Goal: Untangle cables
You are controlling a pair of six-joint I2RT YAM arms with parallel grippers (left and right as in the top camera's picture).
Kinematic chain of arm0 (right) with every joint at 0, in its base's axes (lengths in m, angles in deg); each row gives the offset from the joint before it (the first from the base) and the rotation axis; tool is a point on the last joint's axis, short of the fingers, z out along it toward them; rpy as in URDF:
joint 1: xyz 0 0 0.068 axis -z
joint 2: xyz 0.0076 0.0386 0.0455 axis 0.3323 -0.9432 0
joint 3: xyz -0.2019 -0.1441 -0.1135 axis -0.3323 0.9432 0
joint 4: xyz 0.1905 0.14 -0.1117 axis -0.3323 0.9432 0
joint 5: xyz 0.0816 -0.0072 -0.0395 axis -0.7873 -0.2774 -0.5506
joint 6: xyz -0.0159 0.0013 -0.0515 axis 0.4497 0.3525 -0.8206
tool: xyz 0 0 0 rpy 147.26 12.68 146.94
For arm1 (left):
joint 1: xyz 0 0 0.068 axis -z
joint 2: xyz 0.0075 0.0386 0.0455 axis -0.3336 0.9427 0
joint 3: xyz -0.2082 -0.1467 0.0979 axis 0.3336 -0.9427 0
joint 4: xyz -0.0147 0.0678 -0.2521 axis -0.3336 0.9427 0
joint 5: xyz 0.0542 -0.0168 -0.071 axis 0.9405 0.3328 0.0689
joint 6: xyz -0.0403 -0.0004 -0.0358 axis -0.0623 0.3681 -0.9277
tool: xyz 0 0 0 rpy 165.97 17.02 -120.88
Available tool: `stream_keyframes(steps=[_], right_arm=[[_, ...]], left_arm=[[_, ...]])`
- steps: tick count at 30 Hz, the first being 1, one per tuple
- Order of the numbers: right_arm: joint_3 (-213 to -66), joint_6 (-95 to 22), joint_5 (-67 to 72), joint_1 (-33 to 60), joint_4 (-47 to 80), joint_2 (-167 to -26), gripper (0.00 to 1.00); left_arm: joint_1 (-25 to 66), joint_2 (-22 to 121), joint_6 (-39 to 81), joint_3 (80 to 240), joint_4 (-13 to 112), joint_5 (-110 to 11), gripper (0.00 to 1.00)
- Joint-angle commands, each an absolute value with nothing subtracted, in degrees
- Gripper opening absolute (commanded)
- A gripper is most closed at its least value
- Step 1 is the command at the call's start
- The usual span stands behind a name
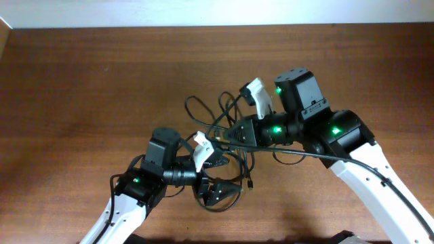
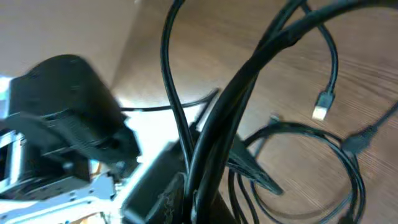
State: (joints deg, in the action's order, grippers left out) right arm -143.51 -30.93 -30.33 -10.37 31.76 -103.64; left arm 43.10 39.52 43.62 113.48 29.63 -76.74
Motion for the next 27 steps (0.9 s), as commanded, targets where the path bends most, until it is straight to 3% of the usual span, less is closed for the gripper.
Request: stream_keyframes(steps=[1, 5, 6, 8, 12, 17, 24, 26, 27], right_arm=[[-144.2, -33.0, -35.0, -10.6, 29.9, -102.3, 0.04], [-144.2, -33.1, -35.8, -10.6, 29.1, -102.3, 0.04], [-144.2, -33.1, -35.8, -10.6, 29.0, -102.3, 0.04], [-144.2, -33.1, -35.2, -10.6, 29.0, -102.3, 0.04], [-144.2, -33.0, -35.8, -10.6, 29.0, -102.3, 0.04], [-144.2, -33.0, -36.2, -10.6, 29.0, -102.3, 0.04], [-144.2, -33.0, -30.8, -10.6, 29.5, -102.3, 0.04], [-144.2, -33.0, -24.1, -10.6, 31.8, -102.3, 0.17], [-144.2, -33.0, -21.3, -10.6, 33.2, -102.3, 0.28]], left_arm=[[43.1, 39.3, 44.7, 113.7, 29.7, -77.8, 0.99], [43.1, 39.3, 44.7, 113.7, 31.0, -78.4, 1.00], [43.1, 39.3, 44.7, 113.7, 31.0, -78.4, 0.79], [43.1, 39.3, 44.7, 113.7, 31.2, -76.8, 0.55], [43.1, 39.3, 44.7, 113.7, 33.3, -76.9, 0.42], [43.1, 39.3, 44.7, 113.7, 35.1, -74.6, 0.00], [43.1, 39.3, 44.7, 113.7, 34.9, -74.2, 0.00], [43.1, 39.3, 44.7, 113.7, 34.9, -74.3, 0.00], [43.1, 39.3, 44.7, 113.7, 34.9, -74.3, 0.00]])
